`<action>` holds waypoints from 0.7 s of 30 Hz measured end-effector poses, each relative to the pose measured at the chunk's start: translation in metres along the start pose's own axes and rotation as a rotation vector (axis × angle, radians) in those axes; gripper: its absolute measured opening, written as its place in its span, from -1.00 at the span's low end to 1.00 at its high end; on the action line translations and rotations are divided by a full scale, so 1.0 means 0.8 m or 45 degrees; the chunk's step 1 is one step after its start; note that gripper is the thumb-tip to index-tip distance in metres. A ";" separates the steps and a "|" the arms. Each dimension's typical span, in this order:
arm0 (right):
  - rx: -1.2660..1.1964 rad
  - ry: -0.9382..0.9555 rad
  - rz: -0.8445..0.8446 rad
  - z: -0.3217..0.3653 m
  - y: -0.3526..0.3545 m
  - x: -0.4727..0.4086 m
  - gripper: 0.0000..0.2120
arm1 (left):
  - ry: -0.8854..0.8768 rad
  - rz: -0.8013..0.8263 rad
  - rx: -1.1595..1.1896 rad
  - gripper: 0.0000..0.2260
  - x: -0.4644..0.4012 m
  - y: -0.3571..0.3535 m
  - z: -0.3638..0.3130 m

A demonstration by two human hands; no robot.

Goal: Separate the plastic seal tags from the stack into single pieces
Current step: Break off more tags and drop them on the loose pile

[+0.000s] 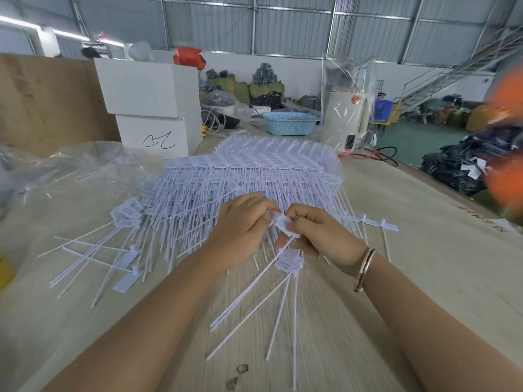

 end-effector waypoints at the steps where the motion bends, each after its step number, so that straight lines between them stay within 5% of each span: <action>1: -0.015 0.005 -0.009 0.001 -0.001 -0.001 -0.79 | -0.031 -0.020 0.015 -0.61 0.000 0.001 -0.005; 6: 0.147 0.013 0.057 0.003 -0.004 -0.002 -0.75 | -0.032 -0.080 0.043 -0.86 0.001 0.006 -0.010; 10: 0.351 0.018 0.089 0.001 -0.004 0.000 -0.71 | 0.114 -0.029 0.161 -0.87 -0.001 0.000 -0.002; 21: 0.842 0.479 -0.325 0.049 0.009 0.007 -0.70 | 0.509 -0.111 0.793 -0.75 0.002 0.003 0.035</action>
Point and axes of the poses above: each hand's wrist, its own x-axis away from the middle knuckle, its own y-axis out of the back of the hand, z = x × y, the point moved 9 cm from there along -x, towards the middle knuckle, and after that the axes turned 10 degrees about x, right-handed, at the moved point
